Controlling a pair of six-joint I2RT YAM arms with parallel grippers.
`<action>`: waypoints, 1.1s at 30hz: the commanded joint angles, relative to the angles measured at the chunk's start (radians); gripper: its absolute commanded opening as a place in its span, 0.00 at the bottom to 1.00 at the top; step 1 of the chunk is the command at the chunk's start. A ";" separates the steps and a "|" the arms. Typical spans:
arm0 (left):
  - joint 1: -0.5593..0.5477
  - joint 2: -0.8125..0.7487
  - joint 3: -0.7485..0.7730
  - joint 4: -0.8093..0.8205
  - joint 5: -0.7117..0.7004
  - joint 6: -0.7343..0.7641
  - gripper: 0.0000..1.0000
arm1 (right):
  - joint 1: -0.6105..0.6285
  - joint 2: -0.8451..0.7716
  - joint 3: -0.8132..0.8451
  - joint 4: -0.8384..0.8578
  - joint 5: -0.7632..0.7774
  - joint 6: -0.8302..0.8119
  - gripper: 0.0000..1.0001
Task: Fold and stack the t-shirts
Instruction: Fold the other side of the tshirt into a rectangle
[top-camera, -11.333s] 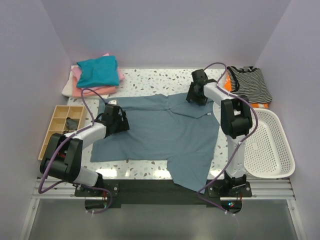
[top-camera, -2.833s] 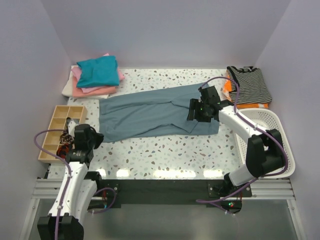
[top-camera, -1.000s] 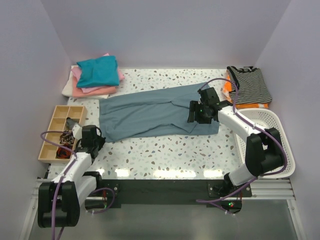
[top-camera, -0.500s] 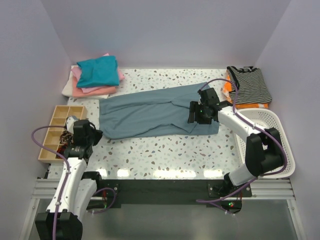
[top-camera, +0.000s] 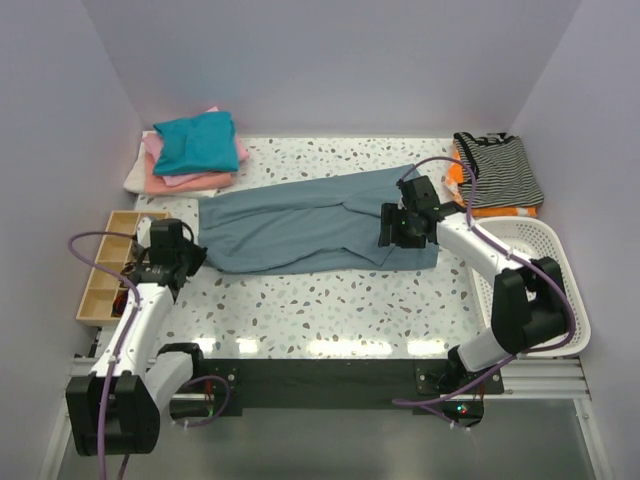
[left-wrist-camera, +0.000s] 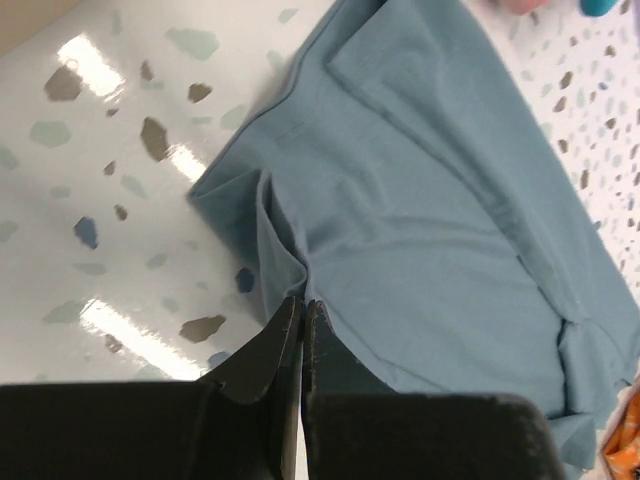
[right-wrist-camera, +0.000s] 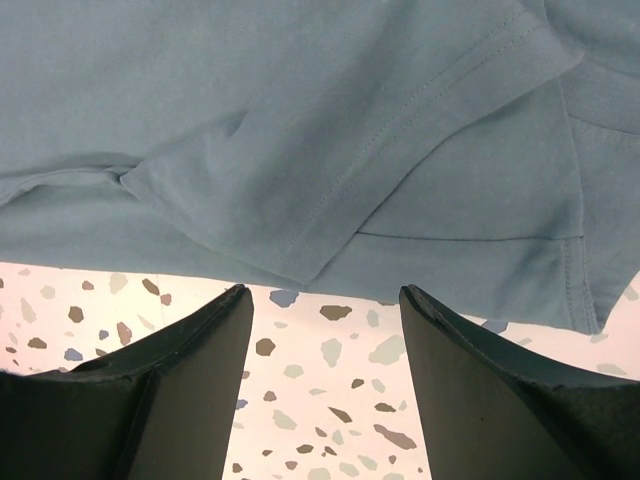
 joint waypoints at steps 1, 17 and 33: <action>-0.002 0.055 0.126 0.110 0.019 -0.008 0.00 | -0.002 -0.042 0.007 -0.016 0.039 -0.025 0.65; -0.002 -0.200 0.128 -0.252 0.094 0.024 0.00 | -0.002 -0.035 -0.018 0.003 0.029 -0.024 0.65; -0.003 -0.127 0.070 -0.136 0.057 0.042 0.00 | -0.002 -0.007 -0.016 0.014 0.029 -0.035 0.65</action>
